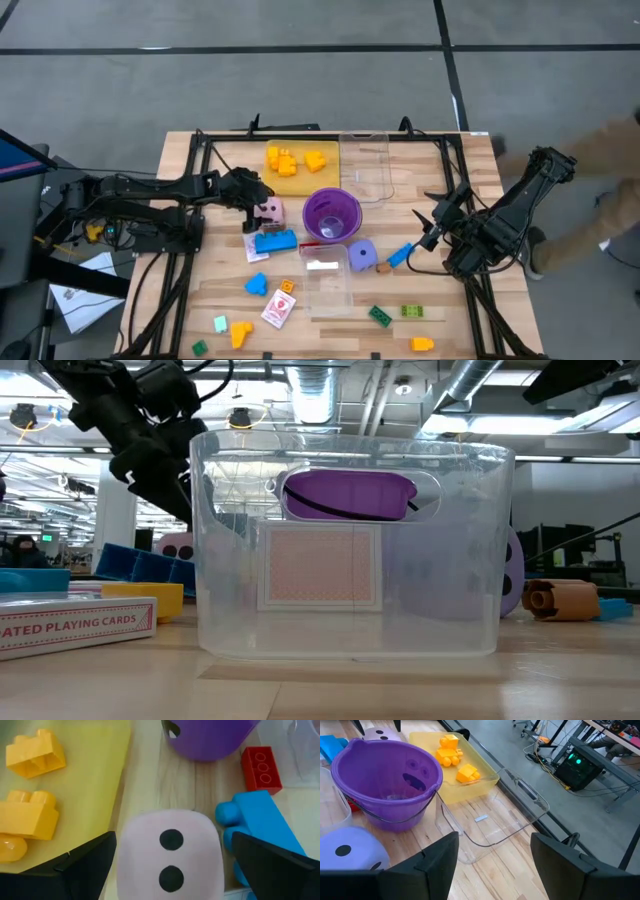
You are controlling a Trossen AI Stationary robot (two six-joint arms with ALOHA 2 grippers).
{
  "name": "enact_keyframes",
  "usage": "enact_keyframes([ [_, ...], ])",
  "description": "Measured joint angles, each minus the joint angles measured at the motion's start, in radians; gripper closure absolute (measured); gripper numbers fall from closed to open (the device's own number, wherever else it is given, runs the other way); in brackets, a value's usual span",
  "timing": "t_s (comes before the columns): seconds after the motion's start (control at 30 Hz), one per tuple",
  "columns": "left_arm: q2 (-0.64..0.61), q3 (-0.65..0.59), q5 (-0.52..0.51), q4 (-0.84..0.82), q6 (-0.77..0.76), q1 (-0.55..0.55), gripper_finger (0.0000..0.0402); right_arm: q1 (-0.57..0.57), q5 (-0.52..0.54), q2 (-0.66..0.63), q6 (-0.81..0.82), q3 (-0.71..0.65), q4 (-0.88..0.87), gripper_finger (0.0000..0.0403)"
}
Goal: Pick & Place Toys
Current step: Put the pink dice into the top transparent bin
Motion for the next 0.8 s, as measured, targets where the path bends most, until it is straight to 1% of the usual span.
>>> enact_keyframes([
  [0.17, 0.021, 0.0, -0.002, -0.002, -0.025, 0.004, 0.0013, 0.0, 0.0, 0.0, 0.0, 0.0, 0.0, 0.0161],
  [0.43, 0.117, 0.007, -0.038, 0.005, -0.061, 0.005, 0.0013, 0.0, -0.014, 0.0, 0.0, 0.0, 0.001, 0.0161],
  [0.53, 0.132, 0.007, -0.037, 0.002, -0.062, 0.004, 0.0013, -0.001, -0.016, 0.0, 0.0, 0.0, 0.002, 0.0161],
  [0.63, 0.125, 0.006, -0.035, -0.004, -0.063, -0.001, 0.0013, -0.001, -0.017, 0.0, 0.0, 0.0, 0.002, 0.0161],
  [0.73, 0.087, 0.003, -0.034, -0.017, -0.06, -0.013, 0.0013, -0.001, -0.017, 0.0, 0.0, 0.0, 0.001, 0.0161],
  [0.8, 0.047, 0.0, -0.015, -0.028, -0.065, -0.019, 0.0013, -0.001, -0.017, 0.0, 0.0, 0.0, 0.0, 0.0161],
])
